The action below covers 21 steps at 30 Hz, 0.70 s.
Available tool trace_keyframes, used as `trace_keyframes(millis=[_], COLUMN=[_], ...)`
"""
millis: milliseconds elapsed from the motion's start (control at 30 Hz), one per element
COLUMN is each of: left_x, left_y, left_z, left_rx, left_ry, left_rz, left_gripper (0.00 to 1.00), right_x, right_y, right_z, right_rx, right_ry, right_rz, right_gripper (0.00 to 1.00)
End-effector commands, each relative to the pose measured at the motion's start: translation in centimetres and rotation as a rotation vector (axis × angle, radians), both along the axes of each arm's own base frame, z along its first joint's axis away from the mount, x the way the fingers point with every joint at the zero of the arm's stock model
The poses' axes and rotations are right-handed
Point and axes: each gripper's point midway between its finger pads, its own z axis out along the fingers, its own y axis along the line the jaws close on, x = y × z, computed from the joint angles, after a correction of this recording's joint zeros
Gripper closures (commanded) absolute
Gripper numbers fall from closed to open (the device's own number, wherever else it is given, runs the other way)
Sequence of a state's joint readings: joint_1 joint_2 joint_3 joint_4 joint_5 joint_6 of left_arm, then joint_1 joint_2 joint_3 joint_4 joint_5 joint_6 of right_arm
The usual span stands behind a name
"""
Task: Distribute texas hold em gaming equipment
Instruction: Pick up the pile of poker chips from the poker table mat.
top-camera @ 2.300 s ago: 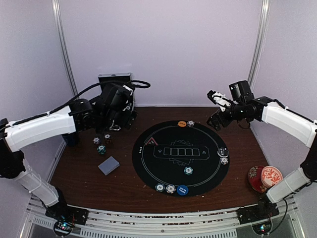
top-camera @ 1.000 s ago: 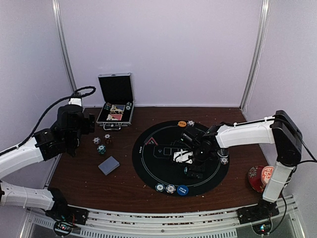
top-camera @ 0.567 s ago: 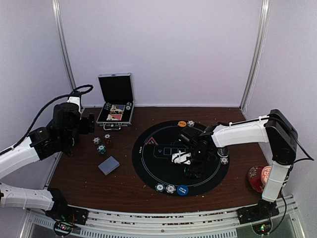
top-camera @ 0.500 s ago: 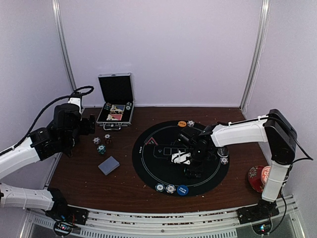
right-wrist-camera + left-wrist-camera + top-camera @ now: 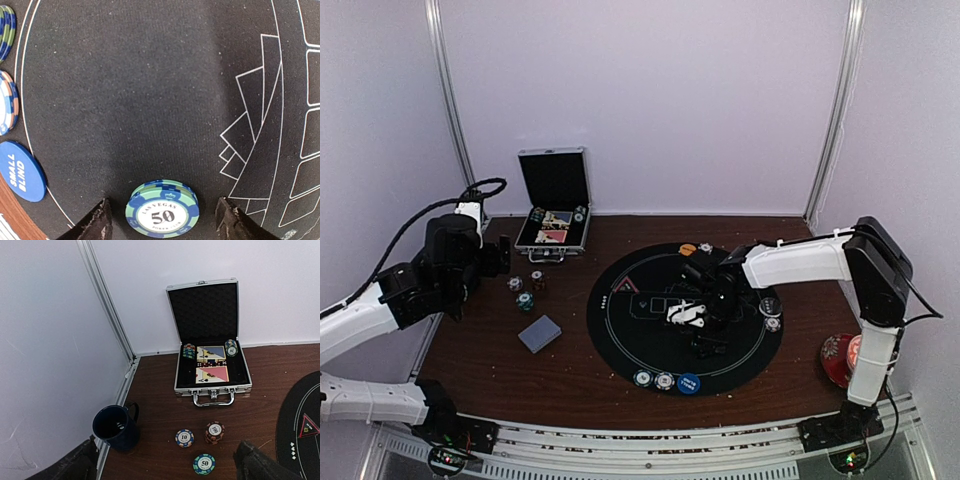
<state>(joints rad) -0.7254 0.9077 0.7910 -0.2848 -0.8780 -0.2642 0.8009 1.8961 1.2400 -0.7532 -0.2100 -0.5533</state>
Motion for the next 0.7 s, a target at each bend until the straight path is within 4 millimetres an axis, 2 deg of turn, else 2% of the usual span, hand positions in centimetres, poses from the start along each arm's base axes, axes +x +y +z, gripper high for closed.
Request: trace_keyframes(millis=[0,100,267,500,667], left_x=[0.0,0.0,-0.1,-0.3,-0.4], left_y=[0.1,0.1,0.2,0.4,0.5], left_z=[0.7,0.8,1.0,1.2,1.2], left_rx=[-0.035,-0.037,-0.038,-0.037,-0.039], left_ry=[-0.038,-0.041,-0.048,-0.056,-0.060], left_rz=[0.002,-0.002,-0.002,-0.003,-0.001], left_gripper=[0.02,0.02,0.02,0.02,0.02], right_x=[-0.6,-0.3,0.0,0.4,-0.1], right_y=[-0.8,-0.9,-1.2,-1.0,-2.0], right_z=[-2.3,-2.7,-3.0,-1.0,0.0], right_rx=[-0.037,-0.040,-0.054,-0.014,0.003], right_ry=[0.063,0.065,0.057,0.011,0.012], right_rz=[-0.005,-0.021,-0.038,-0.042,-0.057], right_gripper=[0.30,0.33,0.48,0.59,0.64])
